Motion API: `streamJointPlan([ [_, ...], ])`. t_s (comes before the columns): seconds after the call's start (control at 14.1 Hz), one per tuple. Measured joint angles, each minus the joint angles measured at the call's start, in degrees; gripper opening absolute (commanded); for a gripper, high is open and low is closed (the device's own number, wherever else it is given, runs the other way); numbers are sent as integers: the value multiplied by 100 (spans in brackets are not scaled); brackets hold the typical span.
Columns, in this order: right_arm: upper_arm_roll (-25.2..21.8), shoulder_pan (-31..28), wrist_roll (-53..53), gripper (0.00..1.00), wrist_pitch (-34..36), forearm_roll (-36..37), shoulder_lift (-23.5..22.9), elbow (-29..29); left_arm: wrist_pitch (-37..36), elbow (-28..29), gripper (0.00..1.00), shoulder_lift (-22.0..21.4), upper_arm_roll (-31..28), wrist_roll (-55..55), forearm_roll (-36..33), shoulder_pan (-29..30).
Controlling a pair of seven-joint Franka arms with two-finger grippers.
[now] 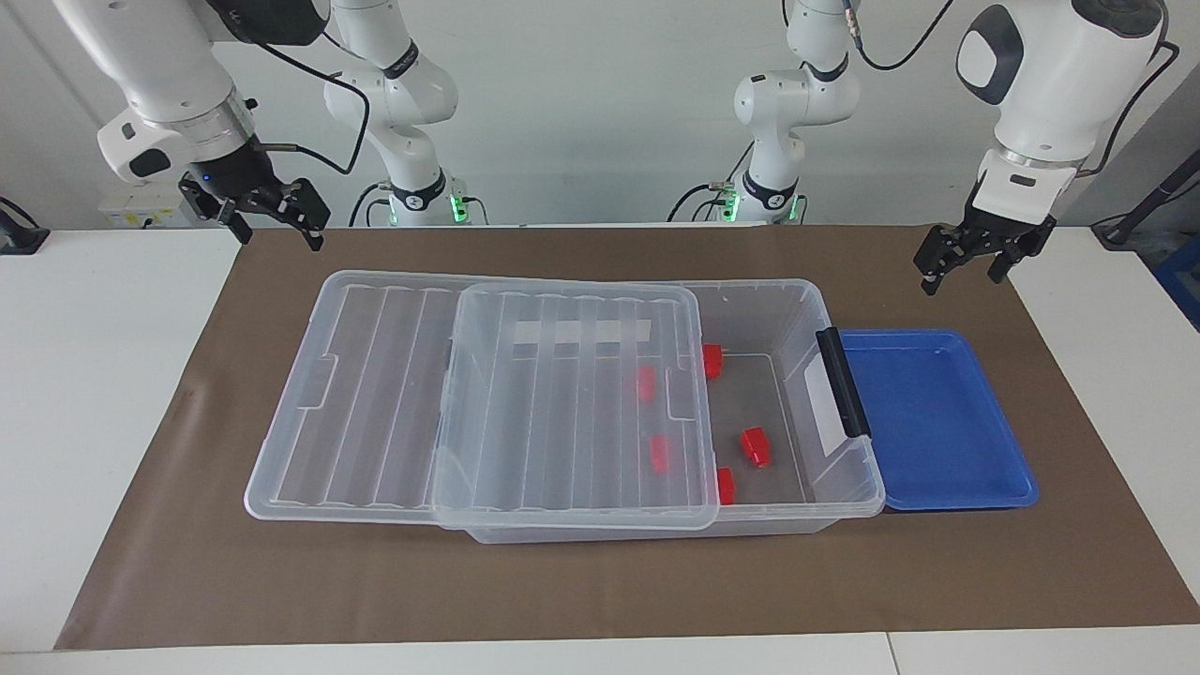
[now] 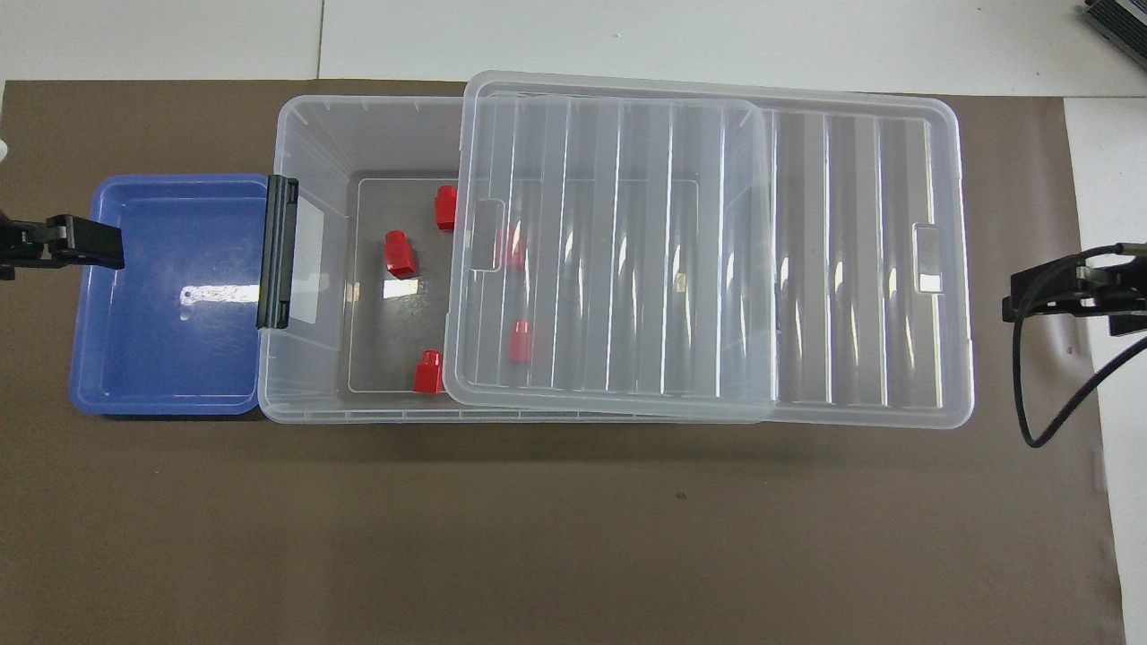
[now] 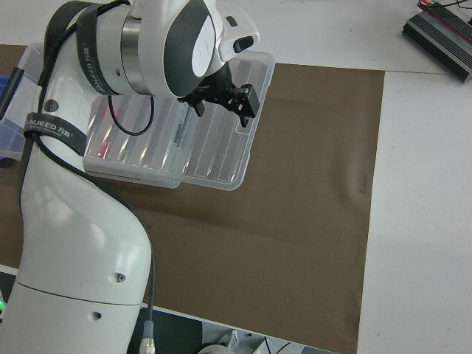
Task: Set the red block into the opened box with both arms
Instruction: 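Move the right gripper to the edge of the clear lid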
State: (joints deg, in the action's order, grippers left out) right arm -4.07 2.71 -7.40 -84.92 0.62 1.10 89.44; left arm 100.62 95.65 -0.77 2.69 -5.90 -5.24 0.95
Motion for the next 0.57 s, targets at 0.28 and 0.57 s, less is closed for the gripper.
streamJointPlan([
  [0.28,0,0,0,80,-190,0,0,9,-4,0,100,0,0,0,0,0],
  [0.57,0,-8,12,0,-426,2,-1,63,-7,0,100,0,0,0,0,0],
])
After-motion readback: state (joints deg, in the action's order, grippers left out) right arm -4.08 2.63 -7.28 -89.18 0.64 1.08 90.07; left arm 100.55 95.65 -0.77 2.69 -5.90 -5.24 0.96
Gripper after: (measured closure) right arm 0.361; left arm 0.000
